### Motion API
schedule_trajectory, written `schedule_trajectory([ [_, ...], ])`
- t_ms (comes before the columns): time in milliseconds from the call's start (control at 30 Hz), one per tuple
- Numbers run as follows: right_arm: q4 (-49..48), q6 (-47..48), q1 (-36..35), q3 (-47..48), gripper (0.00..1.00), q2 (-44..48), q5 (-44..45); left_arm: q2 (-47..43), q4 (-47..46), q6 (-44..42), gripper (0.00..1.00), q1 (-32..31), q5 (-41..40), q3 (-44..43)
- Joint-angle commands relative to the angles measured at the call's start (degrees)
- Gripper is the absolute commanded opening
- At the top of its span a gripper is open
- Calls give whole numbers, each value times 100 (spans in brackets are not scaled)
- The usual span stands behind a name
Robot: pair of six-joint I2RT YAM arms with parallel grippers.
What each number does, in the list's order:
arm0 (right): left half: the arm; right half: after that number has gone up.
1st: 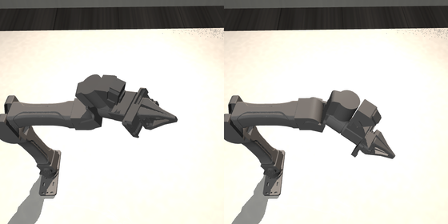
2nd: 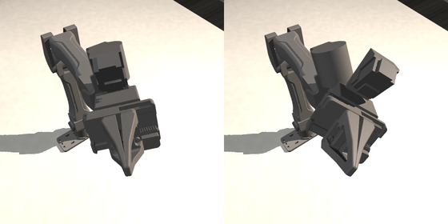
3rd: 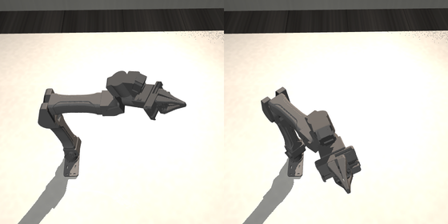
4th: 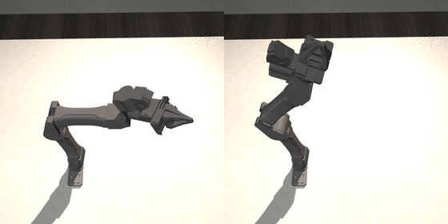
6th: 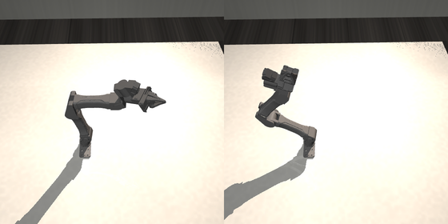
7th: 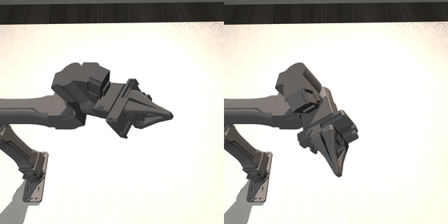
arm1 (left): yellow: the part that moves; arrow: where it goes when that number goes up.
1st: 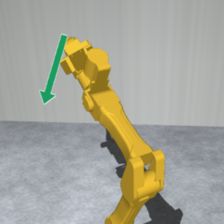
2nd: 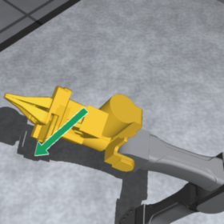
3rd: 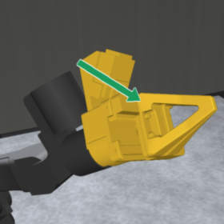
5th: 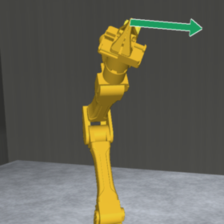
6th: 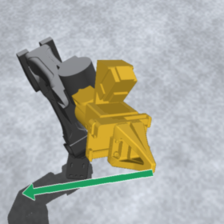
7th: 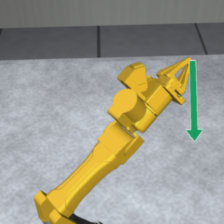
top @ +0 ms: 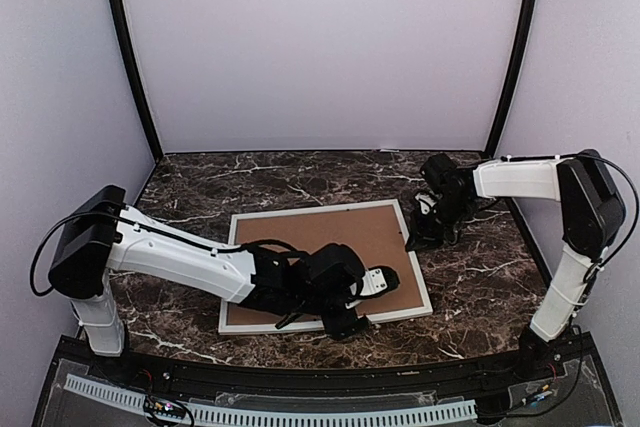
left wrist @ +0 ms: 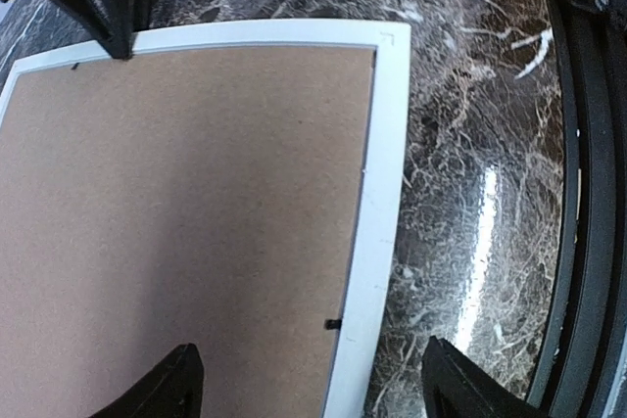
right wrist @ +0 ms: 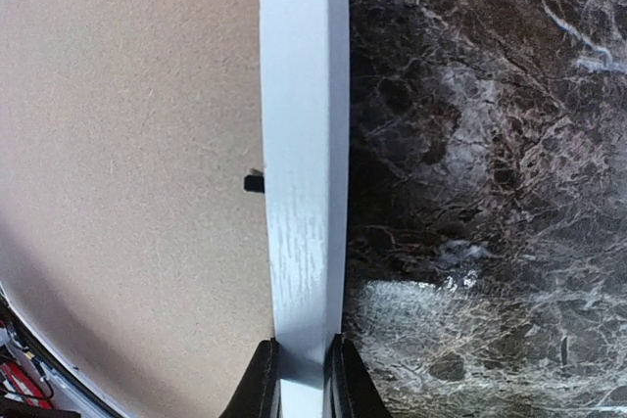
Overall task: Put the photo into the frame
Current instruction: Position the photo frame at the center of the board.
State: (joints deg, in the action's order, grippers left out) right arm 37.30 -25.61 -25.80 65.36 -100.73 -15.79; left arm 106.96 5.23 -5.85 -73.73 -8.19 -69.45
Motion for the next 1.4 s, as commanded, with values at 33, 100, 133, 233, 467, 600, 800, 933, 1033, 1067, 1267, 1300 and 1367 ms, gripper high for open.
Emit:
schedule_trajectory([
  [33, 162, -3, 31, 494, 0, 166, -557, 269, -19, -871, 81, -366, -698, -261],
  [100, 235, 20, 34, 541, 0, 152, -613, 392, -8, -988, 81, -460, -907, -288],
  [133, 260, 20, 32, 555, 0, 157, -648, 434, -2, -1015, 82, -502, -1032, -297],
  [233, 307, 11, 33, 574, 0, 182, -708, 588, 17, -1066, 82, -553, -1393, -314],
  [467, 404, 12, 33, 561, 0, 255, -765, 667, -201, -1180, 81, -592, -2188, -134],
  [600, 460, 55, 37, 541, 0, 262, -750, 699, -351, -1276, 80, -598, -2585, 44],
  [800, 380, 56, 35, 448, 0, 243, -806, 700, -501, -1296, 78, -598, -2831, 303],
  [933, 330, 64, 33, 372, 0, 230, -826, 696, -730, -1296, 75, -598, -2920, 451],
  [1033, 289, 77, 36, 309, 0, 215, -778, 703, -838, -1289, 73, -598, -2903, 544],
  [1067, 286, 79, 30, 293, 0, 212, -713, 703, -850, -1277, 72, -598, -2901, 575],
  [1267, 106, 37, -88, 98, 15, 292, -353, 706, -878, -1196, 70, -596, -2852, 637],
  [1300, 64, 25, -118, 59, 18, 279, -295, 709, -881, -1189, 70, -598, -2824, 640],
  [1367, -13, 37, -202, -17, 25, 226, -126, 709, -898, -1176, 70, -598, -2779, 653],
])
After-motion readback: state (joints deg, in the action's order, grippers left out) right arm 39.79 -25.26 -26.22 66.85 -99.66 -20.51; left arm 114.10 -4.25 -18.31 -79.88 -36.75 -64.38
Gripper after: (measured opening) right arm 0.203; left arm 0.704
